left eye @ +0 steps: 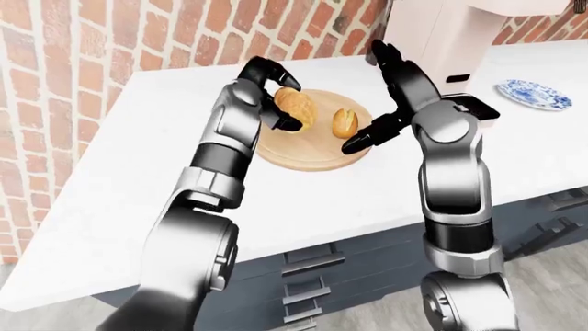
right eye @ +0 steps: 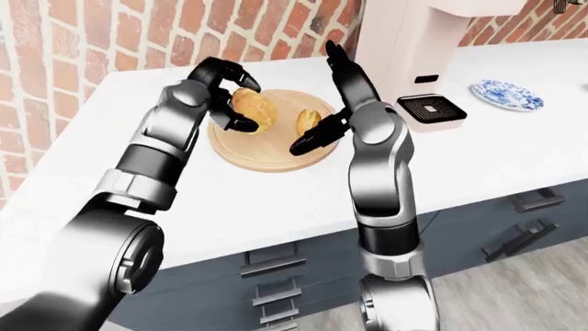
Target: Place all breads on the cutting board.
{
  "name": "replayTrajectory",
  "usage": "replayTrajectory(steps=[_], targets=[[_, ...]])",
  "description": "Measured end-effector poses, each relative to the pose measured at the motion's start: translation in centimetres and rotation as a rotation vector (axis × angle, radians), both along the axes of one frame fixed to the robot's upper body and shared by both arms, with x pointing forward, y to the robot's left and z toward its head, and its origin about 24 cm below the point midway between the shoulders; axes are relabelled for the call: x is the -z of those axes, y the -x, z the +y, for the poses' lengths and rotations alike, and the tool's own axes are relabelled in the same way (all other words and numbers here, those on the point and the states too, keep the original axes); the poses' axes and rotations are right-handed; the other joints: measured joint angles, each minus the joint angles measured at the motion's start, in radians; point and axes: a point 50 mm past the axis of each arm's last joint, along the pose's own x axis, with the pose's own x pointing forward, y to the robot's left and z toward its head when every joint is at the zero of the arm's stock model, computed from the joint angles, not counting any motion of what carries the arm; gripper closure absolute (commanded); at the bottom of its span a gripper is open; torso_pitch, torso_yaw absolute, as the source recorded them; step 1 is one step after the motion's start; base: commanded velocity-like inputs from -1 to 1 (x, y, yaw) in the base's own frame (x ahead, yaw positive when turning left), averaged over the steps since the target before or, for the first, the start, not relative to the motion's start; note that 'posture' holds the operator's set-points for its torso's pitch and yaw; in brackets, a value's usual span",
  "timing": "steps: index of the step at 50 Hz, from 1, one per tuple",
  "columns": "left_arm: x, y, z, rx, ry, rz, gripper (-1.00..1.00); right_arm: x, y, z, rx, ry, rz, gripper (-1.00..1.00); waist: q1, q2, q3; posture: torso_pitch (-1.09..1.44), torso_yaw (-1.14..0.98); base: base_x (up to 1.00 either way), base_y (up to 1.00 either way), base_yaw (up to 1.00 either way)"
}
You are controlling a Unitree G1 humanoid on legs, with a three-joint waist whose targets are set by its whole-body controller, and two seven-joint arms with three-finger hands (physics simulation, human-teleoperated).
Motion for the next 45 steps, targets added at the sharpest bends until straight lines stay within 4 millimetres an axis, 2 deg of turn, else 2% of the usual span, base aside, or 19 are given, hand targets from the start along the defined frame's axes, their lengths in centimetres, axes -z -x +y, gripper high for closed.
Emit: replayTrajectory(steps=[9, 16, 17, 24, 26, 33, 37, 38, 40, 41, 45], targets=[[1.2, -0.5, 0.2, -0.028, -0.005, 0.004, 0.98, -0.3, 0.0, -0.3, 0.012, 0.0, -0.014, -1.0, -0.002, 0.003, -0.003, 0.0, 0.0, 0.0, 0.0, 0.0], [1.2, -0.4, -0.2, -0.012, -0.003, -0.018, 0.65, 0.2, -0.1, -0.4, 0.015, 0.002, -0.009, -1.0, -0.003, 0.004, -0.004, 0.0, 0.0, 0.0, 0.0, 0.0], [1.2, -0.4, -0.2, -0.01, -0.003, -0.019, 0.44, 0.3, -0.1, -0.4, 0.016, 0.002, -0.009, -1.0, -0.003, 0.004, -0.005, 0.0, 0.0, 0.0, 0.0, 0.0], [1.5, -0.3, -0.3, -0.006, -0.01, -0.015, 0.31, 0.8, -0.2, -0.5, 0.026, 0.004, -0.002, -1.0, -0.004, 0.005, -0.004, 0.0, 0.0, 0.0, 0.0, 0.0], [1.5, -0.3, -0.4, -0.004, -0.014, -0.013, 0.14, 0.8, -0.1, -0.5, 0.026, 0.003, -0.004, -1.0, -0.003, 0.005, -0.004, 0.0, 0.0, 0.0, 0.0, 0.0], [2.2, -0.2, -0.7, 0.005, -0.023, -0.004, 0.1, 1.3, -0.3, -0.5, 0.024, 0.004, -0.001, -1.0, -0.004, 0.004, -0.007, 0.0, 0.0, 0.0, 0.0, 0.0], [2.3, -0.2, -0.8, 0.011, -0.033, -0.004, -0.18, 1.7, -0.5, -0.4, 0.021, 0.005, 0.009, -1.0, -0.004, 0.004, -0.006, 0.0, 0.0, 0.0, 0.0, 0.0], [2.3, -0.2, -0.8, 0.012, -0.034, -0.004, -0.36, 1.9, -0.5, -0.4, 0.021, 0.005, 0.011, -1.0, -0.004, 0.004, -0.006, 0.0, 0.0, 0.0, 0.0, 0.0], [2.2, -0.2, -0.8, 0.015, -0.037, -0.009, -0.42, 2.1, -0.6, -0.5, 0.024, 0.003, 0.015, -1.0, -0.004, 0.004, -0.007, 0.0, 0.0, 0.0, 0.0, 0.0], [2.1, -0.2, -0.8, 0.016, -0.038, -0.013, -0.53, 2.2, -0.7, -0.5, 0.026, 0.003, 0.017, -1.0, -0.004, 0.004, -0.007, 0.0, 0.0, 0.0, 0.0, 0.0], [1.8, -0.2, -0.9, 0.018, -0.042, -0.024, -0.74, 2.1, -0.6, -0.6, 0.029, 0.003, 0.016, -1.0, -0.003, 0.004, -0.008, 0.0, 0.0, 0.0, 0.0, 0.0]])
